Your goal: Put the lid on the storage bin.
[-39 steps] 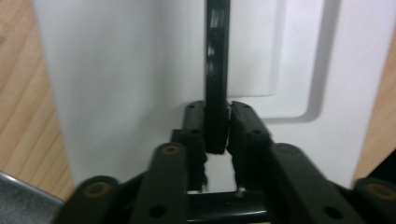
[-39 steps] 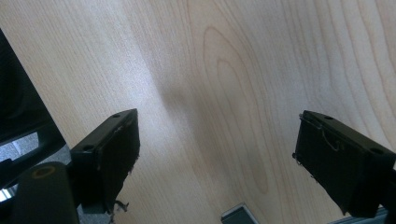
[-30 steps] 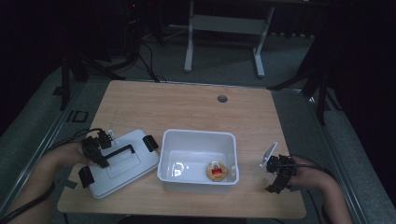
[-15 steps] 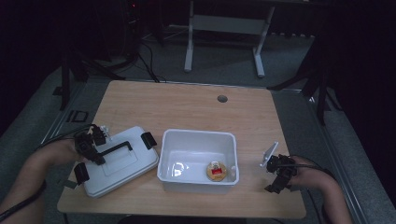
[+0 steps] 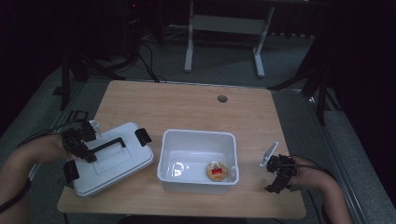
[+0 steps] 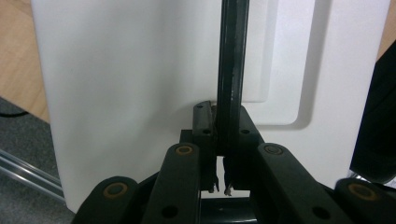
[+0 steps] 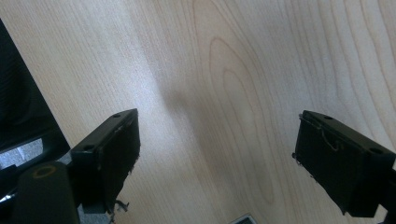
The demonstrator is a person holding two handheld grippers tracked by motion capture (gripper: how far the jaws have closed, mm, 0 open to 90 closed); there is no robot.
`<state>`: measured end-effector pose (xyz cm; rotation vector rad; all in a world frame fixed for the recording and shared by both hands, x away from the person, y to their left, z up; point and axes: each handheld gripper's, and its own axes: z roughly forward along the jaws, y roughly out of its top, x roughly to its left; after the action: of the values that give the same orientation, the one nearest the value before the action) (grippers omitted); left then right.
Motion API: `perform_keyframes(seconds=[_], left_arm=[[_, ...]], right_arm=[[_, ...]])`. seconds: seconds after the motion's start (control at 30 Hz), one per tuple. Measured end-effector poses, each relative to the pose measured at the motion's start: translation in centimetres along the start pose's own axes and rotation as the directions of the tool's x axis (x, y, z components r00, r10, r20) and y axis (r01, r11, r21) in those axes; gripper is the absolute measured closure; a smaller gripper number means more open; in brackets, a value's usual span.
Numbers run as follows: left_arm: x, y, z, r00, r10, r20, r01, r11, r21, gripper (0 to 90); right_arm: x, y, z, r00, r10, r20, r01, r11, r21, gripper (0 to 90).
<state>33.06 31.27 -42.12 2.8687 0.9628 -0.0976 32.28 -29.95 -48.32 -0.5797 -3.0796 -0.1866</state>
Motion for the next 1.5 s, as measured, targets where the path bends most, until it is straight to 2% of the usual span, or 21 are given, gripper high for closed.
perform_keyframes(seconds=[0.13, 0.27, 0.33, 0.53, 0.8, 0.93, 1.07, 1.13, 1.17, 1.27, 1.3, 1.33, 1.5], left_arm=[[-0.1, -0.1, -0.8, 0.9999, 0.003, -0.010, -0.003, 1.0000, -0.005, 83.9], [-0.6, 0.0, -2.6, 0.9996, 0.018, -0.022, -0.019, 0.9995, -0.024, 83.9], [-0.7, 0.0, -2.8, 0.9994, 0.021, -0.028, -0.022, 0.9993, -0.029, 83.9], [-1.7, 0.7, -5.0, 0.9979, 0.034, -0.055, -0.036, 0.9986, -0.039, 83.9], [-3.0, 2.2, -8.4, 0.9930, 0.093, -0.073, -0.099, 0.9910, -0.090, 83.9], [-4.0, 3.7, -9.1, 0.9866, 0.141, -0.082, -0.148, 0.9850, -0.089, 83.9], [-5.0, 5.2, -9.4, 0.9802, 0.187, -0.065, -0.194, 0.9748, -0.111, 83.9], [-5.5, 6.0, -9.4, 0.9741, 0.215, -0.071, -0.222, 0.9685, -0.113, 83.9], [-5.6, 6.4, -9.3, 0.9733, 0.222, -0.057, -0.227, 0.9671, -0.114, 83.9], [-6.4, 7.8, -9.0, 0.9643, 0.259, -0.057, -0.263, 0.9590, -0.105, 83.9], [-6.6, 8.2, -8.9, 0.9595, 0.275, -0.060, -0.280, 0.9546, -0.101, 83.9], [-6.8, 8.7, -8.8, 0.9585, 0.280, -0.056, -0.284, 0.9532, -0.103, 83.9], [-7.8, 10.8, -8.3, 0.9427, 0.330, -0.046, -0.333, 0.9375, -0.100, 83.9]], right_arm=[[0.0, 0.2, -0.2, 1.0000, -0.002, 0.004, 0.002, 1.000, 0.000, 13.7], [0.0, 0.2, -0.5, 1.0000, -0.003, 0.008, 0.003, 1.000, -0.002, 13.7], [0.0, 0.2, -0.5, 1.0000, -0.002, 0.009, 0.002, 1.000, -0.003, 13.7], [0.1, 0.2, -0.6, 1.0000, -0.001, 0.009, 0.001, 1.000, -0.001, 13.7], [0.1, 0.1, -0.4, 1.0000, 0.000, 0.006, 0.000, 1.000, -0.001, 13.7], [0.2, 0.3, -0.3, 1.0000, -0.003, 0.003, 0.003, 1.000, -0.005, 13.7], [0.2, 0.4, -0.3, 1.0000, -0.006, 0.002, 0.006, 1.000, -0.005, 13.8], [0.2, 0.4, -0.3, 1.0000, -0.006, 0.002, 0.006, 1.000, -0.007, 13.8], [0.2, 0.4, -0.3, 1.0000, -0.005, 0.003, 0.005, 1.000, -0.007, 13.8], [0.1, 0.4, -0.3, 1.0000, -0.006, 0.005, 0.006, 1.000, -0.009, 13.8], [0.1, 0.5, -0.3, 1.0000, -0.007, 0.007, 0.007, 1.000, -0.010, 13.8], [0.1, 0.5, -0.3, 1.0000, -0.006, 0.006, 0.006, 1.000, -0.011, 13.7], [0.1, 0.6, -0.3, 1.0000, -0.002, 0.005, 0.003, 1.000, -0.015, 14.1]])
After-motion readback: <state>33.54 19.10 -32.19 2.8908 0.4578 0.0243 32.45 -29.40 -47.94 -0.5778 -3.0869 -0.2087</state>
